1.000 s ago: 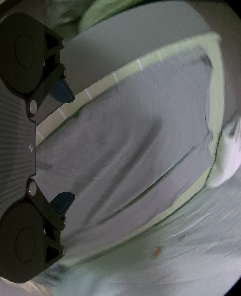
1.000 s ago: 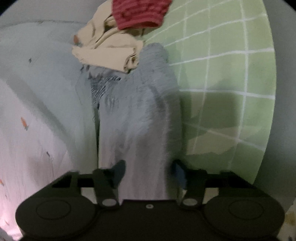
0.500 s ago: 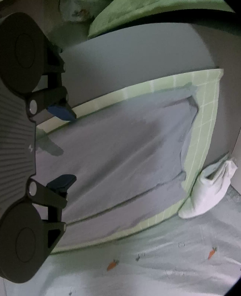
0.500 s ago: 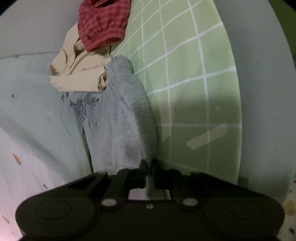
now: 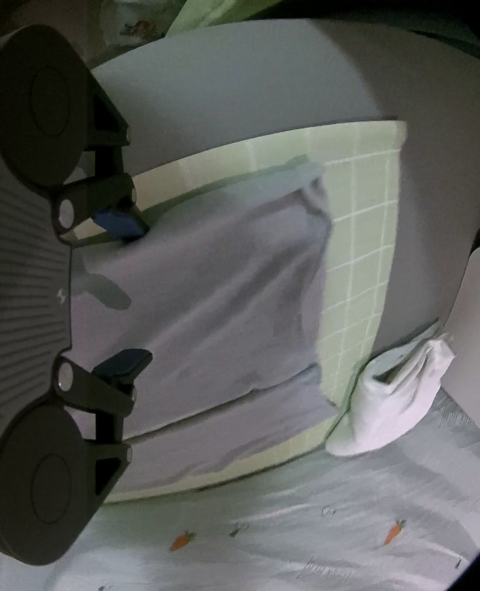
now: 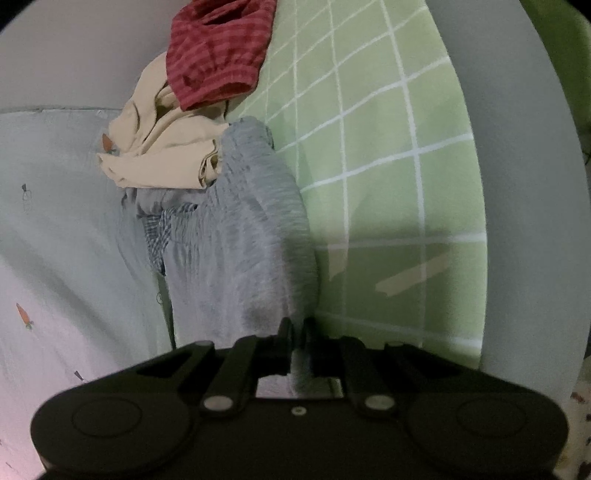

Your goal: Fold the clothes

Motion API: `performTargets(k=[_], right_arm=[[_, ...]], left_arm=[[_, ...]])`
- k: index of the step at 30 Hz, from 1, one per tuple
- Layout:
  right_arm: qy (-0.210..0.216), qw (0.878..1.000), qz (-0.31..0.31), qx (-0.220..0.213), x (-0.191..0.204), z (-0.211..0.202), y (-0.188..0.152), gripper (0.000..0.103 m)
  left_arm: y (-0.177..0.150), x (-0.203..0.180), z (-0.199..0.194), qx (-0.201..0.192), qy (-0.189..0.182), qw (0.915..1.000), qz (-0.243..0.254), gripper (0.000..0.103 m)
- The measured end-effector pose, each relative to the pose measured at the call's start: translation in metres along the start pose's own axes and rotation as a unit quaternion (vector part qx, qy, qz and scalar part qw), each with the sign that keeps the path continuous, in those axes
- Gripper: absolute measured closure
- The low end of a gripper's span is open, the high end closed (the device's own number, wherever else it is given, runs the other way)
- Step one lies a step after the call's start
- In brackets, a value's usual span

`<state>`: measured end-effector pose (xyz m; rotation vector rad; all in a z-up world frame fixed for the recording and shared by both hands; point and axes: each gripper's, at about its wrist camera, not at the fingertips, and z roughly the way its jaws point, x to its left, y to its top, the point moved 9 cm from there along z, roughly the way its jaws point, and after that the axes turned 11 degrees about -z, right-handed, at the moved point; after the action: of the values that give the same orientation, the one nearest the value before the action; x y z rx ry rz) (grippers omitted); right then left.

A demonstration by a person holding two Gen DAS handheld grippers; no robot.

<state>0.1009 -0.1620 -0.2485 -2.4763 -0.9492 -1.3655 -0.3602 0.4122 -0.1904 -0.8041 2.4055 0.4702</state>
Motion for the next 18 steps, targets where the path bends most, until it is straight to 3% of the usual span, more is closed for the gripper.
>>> performTargets(k=[3, 9, 12, 18], right_arm=[[-0.011, 1.0, -0.003, -0.004, 0.003, 0.0, 0.0, 0.093], [-0.035, 0.998, -0.041, -0.011, 0.011, 0.002, 0.003, 0.093], [-0.04, 0.998, -0.041, -0.019, 0.012, 0.004, 0.01, 0.093], [-0.069, 0.994, -0.071, -0.037, 0.02, 0.009, 0.031, 0.09]], left_arm=[[0.014, 0.003, -0.003, -0.01, 0.022, 0.9997, 0.009, 0.038], [0.031, 0.006, 0.0, -0.014, 0.01, 0.9998, -0.012, 0.037], [0.036, 0.005, 0.003, -0.017, -0.004, 0.9996, -0.024, 0.029], [0.045, 0.006, 0.006, -0.022, -0.027, 0.9978, -0.056, 0.029]])
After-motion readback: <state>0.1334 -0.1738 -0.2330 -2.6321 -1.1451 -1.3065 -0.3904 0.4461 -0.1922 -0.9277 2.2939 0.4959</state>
